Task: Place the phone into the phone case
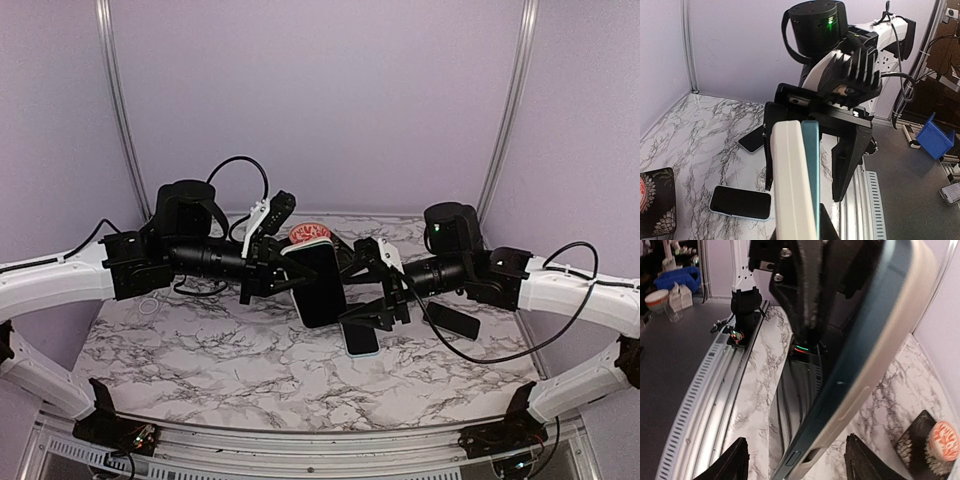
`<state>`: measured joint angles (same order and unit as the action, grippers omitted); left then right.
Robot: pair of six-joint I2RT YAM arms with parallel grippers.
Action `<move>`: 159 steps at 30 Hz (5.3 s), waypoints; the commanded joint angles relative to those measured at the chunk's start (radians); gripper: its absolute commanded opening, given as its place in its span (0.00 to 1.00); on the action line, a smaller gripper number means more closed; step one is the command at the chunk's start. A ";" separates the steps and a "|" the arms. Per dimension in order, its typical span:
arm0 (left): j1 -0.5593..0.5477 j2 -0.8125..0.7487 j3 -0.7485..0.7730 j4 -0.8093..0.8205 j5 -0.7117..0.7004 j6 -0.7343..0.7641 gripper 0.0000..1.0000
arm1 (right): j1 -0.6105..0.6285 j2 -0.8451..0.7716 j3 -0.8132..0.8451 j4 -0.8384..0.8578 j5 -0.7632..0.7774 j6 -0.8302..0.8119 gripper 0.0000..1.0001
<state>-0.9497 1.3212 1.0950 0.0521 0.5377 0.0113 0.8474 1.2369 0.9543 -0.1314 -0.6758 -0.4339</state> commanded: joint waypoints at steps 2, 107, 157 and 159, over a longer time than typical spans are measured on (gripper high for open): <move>-0.044 -0.030 0.056 0.023 0.033 0.054 0.00 | -0.004 0.032 0.041 -0.032 -0.156 -0.037 0.46; -0.139 0.029 -0.123 0.380 -0.196 0.065 0.00 | -0.018 -0.012 0.131 0.343 -0.262 0.237 0.04; -0.022 0.055 -0.060 0.098 -0.816 -0.171 0.99 | -0.351 0.149 0.187 -0.013 0.018 0.577 0.00; 0.033 0.116 0.000 -0.055 -0.881 -0.256 0.99 | -0.430 0.221 0.215 -0.137 -0.019 0.568 0.00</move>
<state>-1.0103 1.3437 0.9901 0.2703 -0.0650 -0.0654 0.5777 1.3579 1.0904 -0.0032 -0.7578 0.0532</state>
